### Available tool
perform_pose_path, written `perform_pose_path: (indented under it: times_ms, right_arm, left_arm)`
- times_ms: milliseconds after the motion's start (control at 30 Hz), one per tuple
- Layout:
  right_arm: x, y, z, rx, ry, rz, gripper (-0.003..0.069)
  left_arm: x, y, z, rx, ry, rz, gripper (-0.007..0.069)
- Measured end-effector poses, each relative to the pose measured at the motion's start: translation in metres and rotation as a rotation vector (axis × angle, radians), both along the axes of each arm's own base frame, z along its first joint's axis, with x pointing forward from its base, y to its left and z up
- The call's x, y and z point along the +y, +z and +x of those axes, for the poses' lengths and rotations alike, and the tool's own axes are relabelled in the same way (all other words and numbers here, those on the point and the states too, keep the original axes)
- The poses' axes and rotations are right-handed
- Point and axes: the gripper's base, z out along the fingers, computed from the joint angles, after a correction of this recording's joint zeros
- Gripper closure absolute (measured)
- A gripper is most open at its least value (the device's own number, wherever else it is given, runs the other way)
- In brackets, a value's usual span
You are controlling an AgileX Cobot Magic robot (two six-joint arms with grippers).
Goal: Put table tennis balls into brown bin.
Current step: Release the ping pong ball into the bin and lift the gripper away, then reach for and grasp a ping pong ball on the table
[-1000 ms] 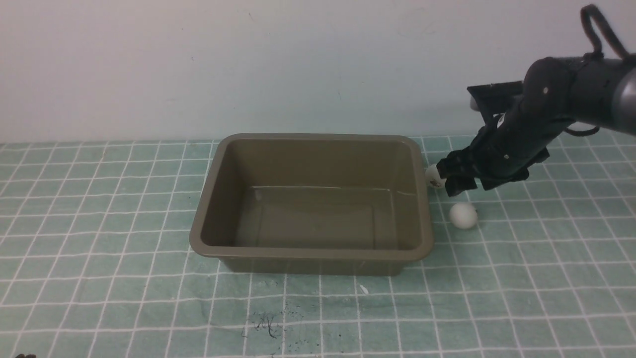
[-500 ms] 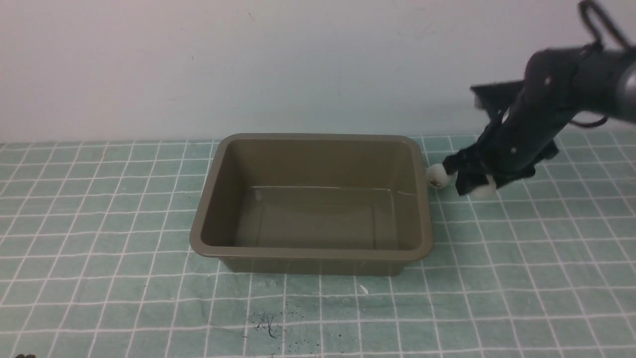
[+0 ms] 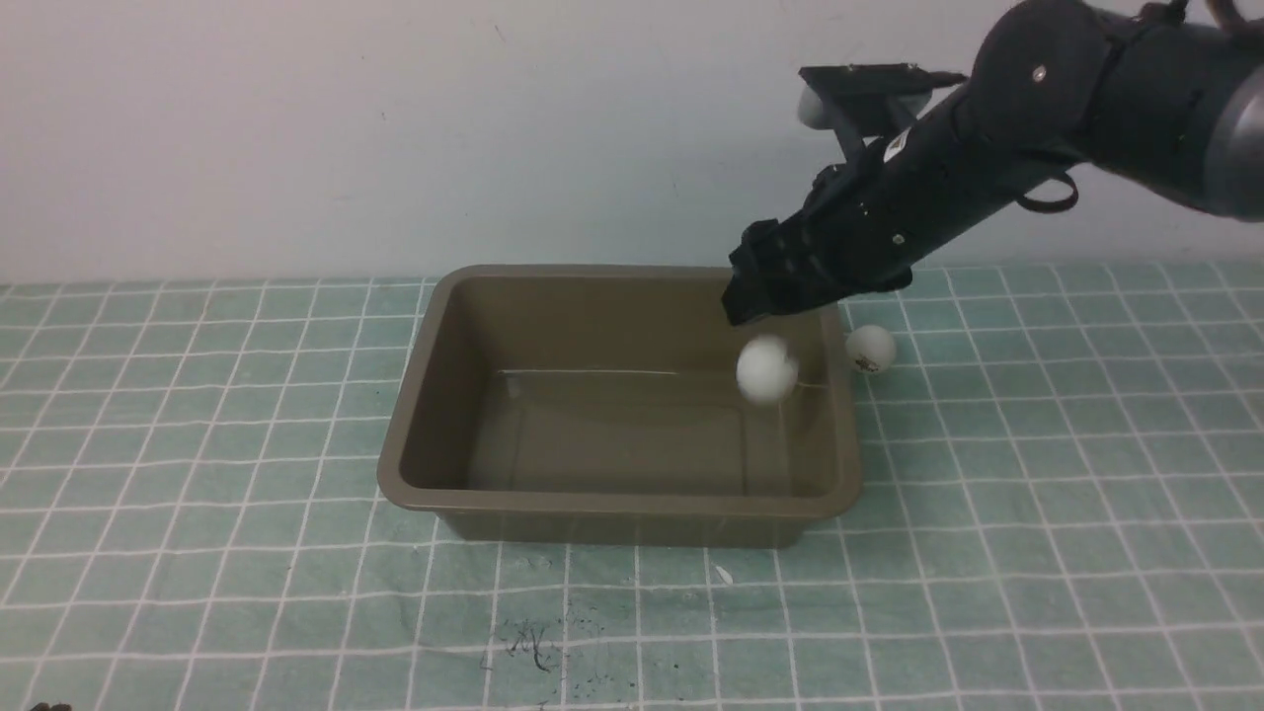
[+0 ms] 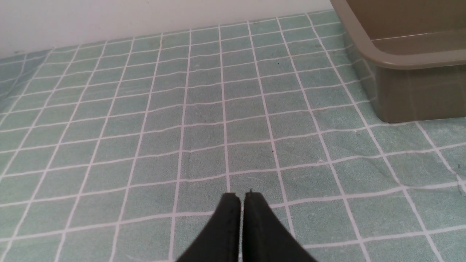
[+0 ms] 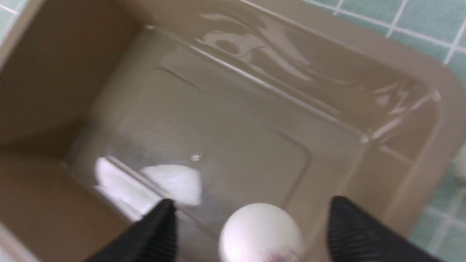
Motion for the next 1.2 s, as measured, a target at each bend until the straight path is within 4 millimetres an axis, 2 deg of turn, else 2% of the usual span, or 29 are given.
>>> perform_pose_path:
  times_ms: [100, 200, 300, 367, 400, 533, 567, 633, 900, 1000, 1067, 1133, 1200]
  right_arm:
    - [-0.017, 0.02, 0.012, -0.076, -0.065, -0.067, 0.0069]
    - [-0.055, 0.031, 0.028, -0.119, -0.235, -0.096, 0.0083]
    - [-0.09, 0.018, 0.044, -0.093, -0.361, -0.099, 0.0116]
    - [-0.1, 0.003, 0.052, -0.061, -0.39, -0.093, 0.0127]
    - [-0.103, -0.015, 0.06, -0.024, -0.396, -0.085, 0.0134]
    - [-0.093, -0.07, 0.076, 0.066, -0.353, -0.044, 0.0139]
    - [-0.093, -0.07, 0.076, 0.066, -0.353, -0.044, 0.0139]
    - [-0.09, -0.089, 0.083, 0.075, -0.355, -0.012, 0.0139]
    - [-0.085, -0.124, 0.091, 0.101, -0.346, 0.018, 0.0145]
    - [-0.084, -0.141, 0.092, 0.133, -0.347, 0.018, 0.0196]
    - [-0.085, -0.141, 0.093, 0.137, -0.352, 0.026, 0.0302]
    - [-0.088, -0.138, 0.091, 0.156, -0.349, 0.02, 0.0301]
    - [-0.095, -0.125, 0.089, 0.181, -0.35, 0.028, 0.03]
  left_arm:
    - [0.0, 0.0, 0.0, 0.0, 0.0, 0.0, 0.0629]
    - [0.0, 0.0, 0.0, 0.0, 0.0, 0.0, 0.0629]
    - [0.0, 0.0, 0.0, 0.0, 0.0, 0.0, 0.0629]
    - [0.0, 0.0, 0.0, 0.0, 0.0, 0.0, 0.0629]
    - [0.0, 0.0, 0.0, 0.0, 0.0, 0.0, 0.0629]
    - [0.0, 0.0, 0.0, 0.0, 0.0, 0.0, 0.0629]
    - [0.0, 0.0, 0.0, 0.0, 0.0, 0.0, 0.0629]
    - [0.0, 0.0, 0.0, 0.0, 0.0, 0.0, 0.0629]
    - [0.0, 0.0, 0.0, 0.0, 0.0, 0.0, 0.0629]
    - [0.0, 0.0, 0.0, 0.0, 0.0, 0.0, 0.0629]
    - [0.0, 0.0, 0.0, 0.0, 0.0, 0.0, 0.0629]
    - [0.0, 0.0, 0.0, 0.0, 0.0, 0.0, 0.0629]
    - [0.0, 0.0, 0.0, 0.0, 0.0, 0.0, 0.0629]
